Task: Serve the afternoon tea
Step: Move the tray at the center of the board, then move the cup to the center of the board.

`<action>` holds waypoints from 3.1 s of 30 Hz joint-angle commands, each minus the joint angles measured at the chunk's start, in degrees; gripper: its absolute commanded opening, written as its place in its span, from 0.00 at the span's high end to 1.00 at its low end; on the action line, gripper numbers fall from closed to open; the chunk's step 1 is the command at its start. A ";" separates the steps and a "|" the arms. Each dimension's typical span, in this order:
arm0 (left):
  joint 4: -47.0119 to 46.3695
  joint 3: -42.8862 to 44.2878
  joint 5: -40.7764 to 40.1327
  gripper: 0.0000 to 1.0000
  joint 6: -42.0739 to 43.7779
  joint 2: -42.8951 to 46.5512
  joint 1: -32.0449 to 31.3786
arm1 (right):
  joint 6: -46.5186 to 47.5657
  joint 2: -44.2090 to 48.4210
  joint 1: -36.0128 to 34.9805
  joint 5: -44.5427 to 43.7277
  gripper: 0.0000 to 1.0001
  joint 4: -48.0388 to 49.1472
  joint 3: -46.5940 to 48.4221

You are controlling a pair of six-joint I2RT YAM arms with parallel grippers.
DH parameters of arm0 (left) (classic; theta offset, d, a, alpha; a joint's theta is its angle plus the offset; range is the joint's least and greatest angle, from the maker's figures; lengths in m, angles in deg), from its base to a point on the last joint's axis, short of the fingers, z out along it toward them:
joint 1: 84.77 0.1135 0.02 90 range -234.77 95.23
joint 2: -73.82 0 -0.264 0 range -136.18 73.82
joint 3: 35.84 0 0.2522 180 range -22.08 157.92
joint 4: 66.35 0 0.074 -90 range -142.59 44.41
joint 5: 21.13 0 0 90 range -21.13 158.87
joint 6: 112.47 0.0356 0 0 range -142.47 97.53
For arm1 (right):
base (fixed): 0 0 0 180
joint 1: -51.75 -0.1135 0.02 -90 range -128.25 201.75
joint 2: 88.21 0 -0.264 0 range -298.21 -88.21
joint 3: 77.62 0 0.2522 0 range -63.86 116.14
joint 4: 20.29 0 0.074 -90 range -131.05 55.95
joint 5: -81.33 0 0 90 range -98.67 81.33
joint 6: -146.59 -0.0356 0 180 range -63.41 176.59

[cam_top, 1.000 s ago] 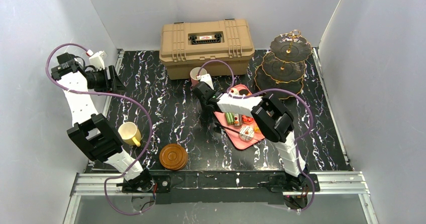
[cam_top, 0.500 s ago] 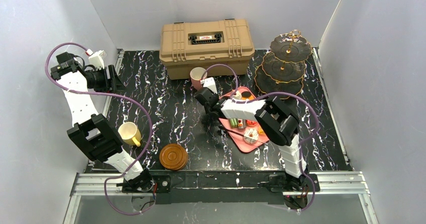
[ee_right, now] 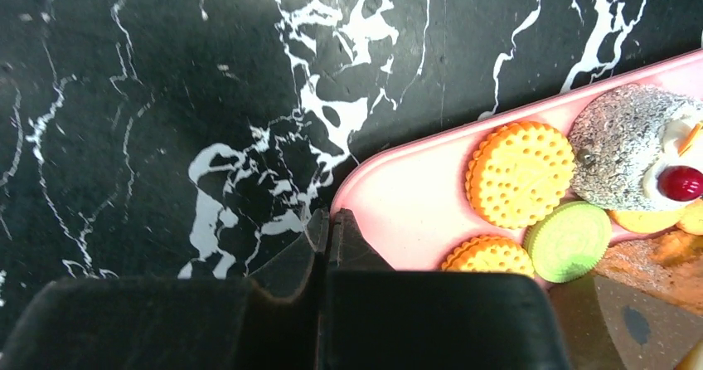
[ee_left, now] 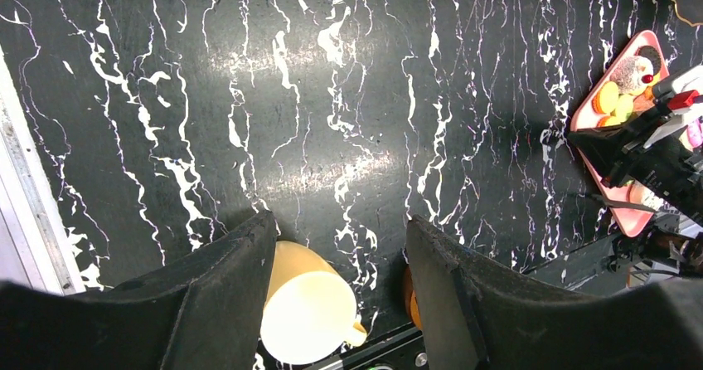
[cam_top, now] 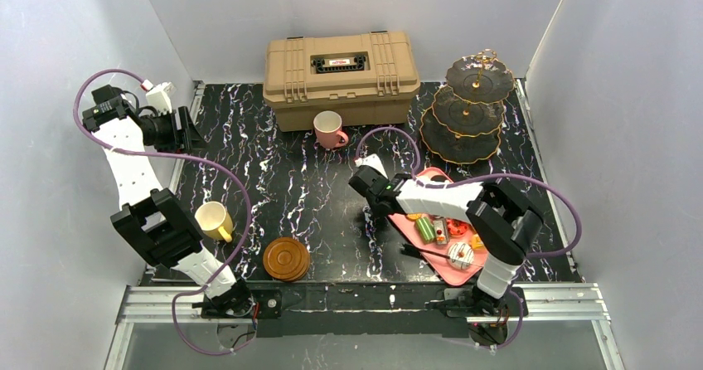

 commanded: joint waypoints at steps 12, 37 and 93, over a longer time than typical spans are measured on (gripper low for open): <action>2.42 -0.62 2.51 0.42 0.89 3.18 0.05 | 9.46 -4.40 8.17 10.52 0.25 1.55 27.11; 4.51 2.01 1.31 0.42 2.56 2.78 -0.03 | 19.49 -25.86 10.30 11.07 0.48 14.74 43.84; 5.16 2.45 2.88 0.39 0.47 4.36 0.54 | 14.36 2.77 17.02 -2.91 0.02 -0.62 49.04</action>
